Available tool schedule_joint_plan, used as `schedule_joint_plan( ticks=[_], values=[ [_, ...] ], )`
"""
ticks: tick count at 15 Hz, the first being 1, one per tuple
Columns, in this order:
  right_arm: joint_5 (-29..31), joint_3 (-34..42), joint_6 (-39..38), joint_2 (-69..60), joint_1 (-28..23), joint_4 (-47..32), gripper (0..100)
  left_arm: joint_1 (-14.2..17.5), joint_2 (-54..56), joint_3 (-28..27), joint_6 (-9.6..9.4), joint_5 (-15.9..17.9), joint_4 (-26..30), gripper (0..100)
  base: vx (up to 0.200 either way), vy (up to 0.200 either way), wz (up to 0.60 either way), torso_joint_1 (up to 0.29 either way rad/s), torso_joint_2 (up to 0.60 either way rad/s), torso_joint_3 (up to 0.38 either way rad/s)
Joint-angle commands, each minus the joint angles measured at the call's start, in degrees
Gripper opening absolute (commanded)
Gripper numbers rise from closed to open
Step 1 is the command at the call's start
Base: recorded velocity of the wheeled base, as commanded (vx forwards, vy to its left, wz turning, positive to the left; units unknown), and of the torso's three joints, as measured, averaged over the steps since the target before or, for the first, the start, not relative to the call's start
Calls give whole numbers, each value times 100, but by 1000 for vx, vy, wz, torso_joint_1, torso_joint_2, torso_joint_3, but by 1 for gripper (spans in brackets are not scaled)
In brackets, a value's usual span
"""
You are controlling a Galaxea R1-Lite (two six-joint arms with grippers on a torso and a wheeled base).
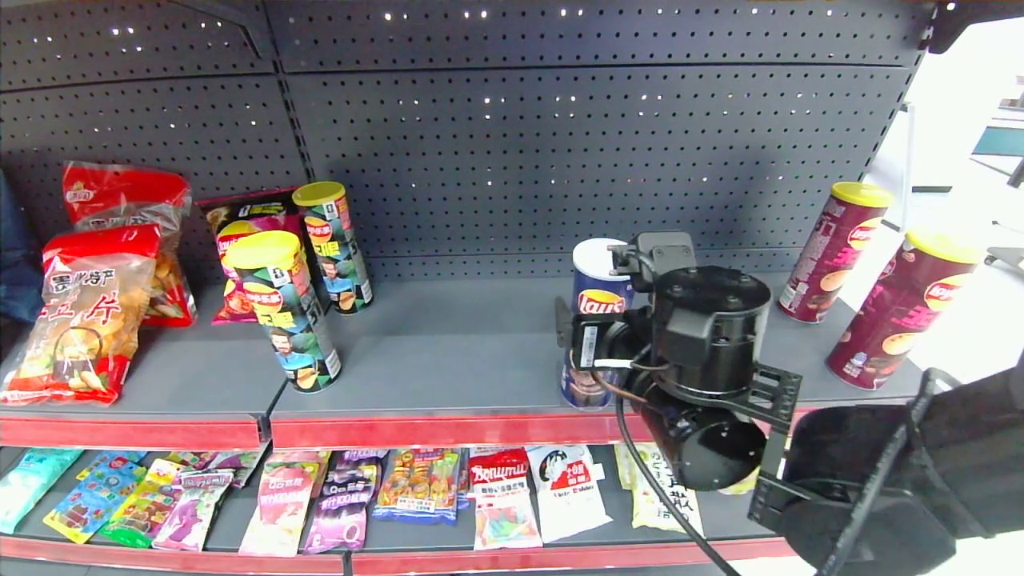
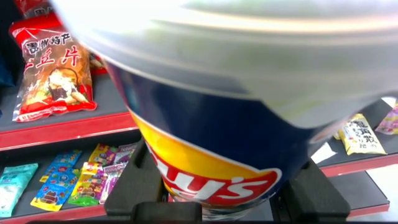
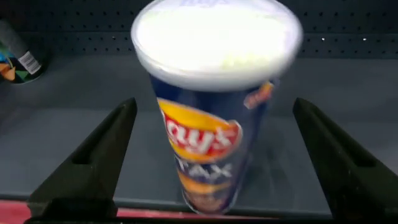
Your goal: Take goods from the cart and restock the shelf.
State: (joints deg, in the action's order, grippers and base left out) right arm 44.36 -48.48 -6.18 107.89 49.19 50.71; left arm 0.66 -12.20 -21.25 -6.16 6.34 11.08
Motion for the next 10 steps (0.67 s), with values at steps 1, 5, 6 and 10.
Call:
schedule_joint_plan(
  ticks=[1,5,6,10],
  values=[
    [-24,454,-6,-514,135,0,100,-4,-19,15,0,-1,-1,0,0,0,0,0,0,0],
    [-103,1007,-314,-1077,636,0,100,4,-37,24,0,8,8,0,0,0,0,0,0,0],
    [-112,1007,-384,-1147,715,0,100,4,-28,15,0,8,8,0,0,0,0,0,0,0],
    [-472,1394,-762,-1912,645,0,100,-4,-54,-11,-8,8,-1,0,0,0,0,0,0,0]
  ],
)
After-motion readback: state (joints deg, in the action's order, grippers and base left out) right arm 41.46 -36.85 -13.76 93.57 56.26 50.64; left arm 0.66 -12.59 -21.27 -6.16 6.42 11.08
